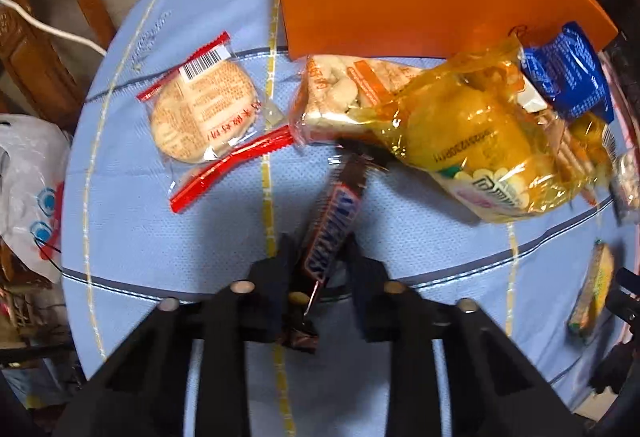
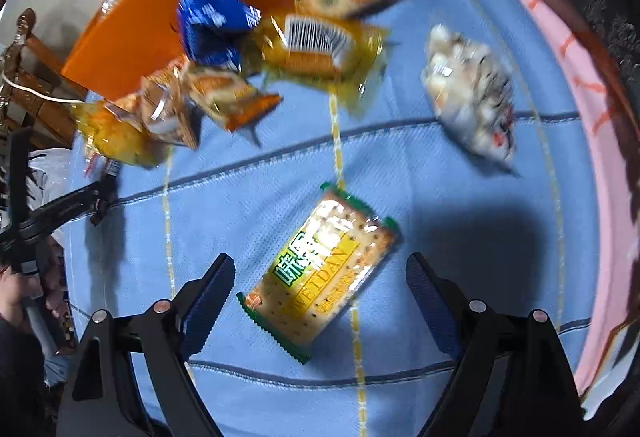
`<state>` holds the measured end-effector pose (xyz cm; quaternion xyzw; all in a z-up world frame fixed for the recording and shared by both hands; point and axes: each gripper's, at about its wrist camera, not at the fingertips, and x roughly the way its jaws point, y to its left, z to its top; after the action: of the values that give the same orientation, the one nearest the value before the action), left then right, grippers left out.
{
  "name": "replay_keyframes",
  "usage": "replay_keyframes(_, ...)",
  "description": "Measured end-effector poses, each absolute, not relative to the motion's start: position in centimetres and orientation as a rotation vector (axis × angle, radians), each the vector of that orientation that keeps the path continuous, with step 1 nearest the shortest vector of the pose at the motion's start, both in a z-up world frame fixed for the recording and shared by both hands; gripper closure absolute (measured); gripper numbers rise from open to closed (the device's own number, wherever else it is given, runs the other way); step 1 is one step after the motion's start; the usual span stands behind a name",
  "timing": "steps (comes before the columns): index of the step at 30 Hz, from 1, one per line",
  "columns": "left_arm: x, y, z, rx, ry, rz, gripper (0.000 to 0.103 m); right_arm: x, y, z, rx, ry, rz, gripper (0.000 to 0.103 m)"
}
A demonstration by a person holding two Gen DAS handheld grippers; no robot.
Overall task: Organize snacks
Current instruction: 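Grasp the Snickers bar with left tool while right tool grasps the WEIDAN cracker pack, then lower both snacks into the orange box and open both tools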
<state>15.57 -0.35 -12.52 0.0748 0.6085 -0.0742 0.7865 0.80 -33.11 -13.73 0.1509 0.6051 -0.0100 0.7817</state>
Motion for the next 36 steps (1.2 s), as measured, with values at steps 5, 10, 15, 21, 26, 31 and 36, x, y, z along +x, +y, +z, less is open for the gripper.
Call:
replay_keyframes(5, 14.7, 1.2, -12.6, 0.057, 1.348, -0.182, 0.086, 1.7, -29.9, -15.7, 0.147, 1.343, -0.077, 0.032)
replay_keyframes(10, 13.4, 3.5, -12.8, -0.025, 1.387, -0.173, 0.086, 1.5, -28.4, -14.8, 0.064, 1.33, 0.0, 0.052)
replay_keyframes(15, 12.3, 4.8, -11.3, -0.068, 1.363, -0.179, 0.086, 0.7, -29.9, -10.3, 0.17, 1.23, 0.079, 0.053)
replay_keyframes(21, 12.1, 4.4, -6.8, -0.093, 1.277, -0.22, 0.086, 2.2, -30.6, -5.7, 0.184, 1.121, 0.122, 0.053)
replay_keyframes(26, 13.2, 2.9, -4.0, -0.087, 1.238, -0.247, 0.086, 3.8, -30.6, -3.2, 0.191, 1.057, 0.163, 0.054)
replay_keyframes(31, 14.6, 2.0, -0.5, -0.096, 1.175, -0.265, 0.086, 5.7, -30.6, -0.4, 0.185, 0.989, 0.186, 0.054)
replay_keyframes(36, 17.7, 0.1, 3.8, -0.073, 1.071, -0.286, 0.086, 9.9, -30.8, 3.1, 0.183, 0.898, 0.193, 0.054)
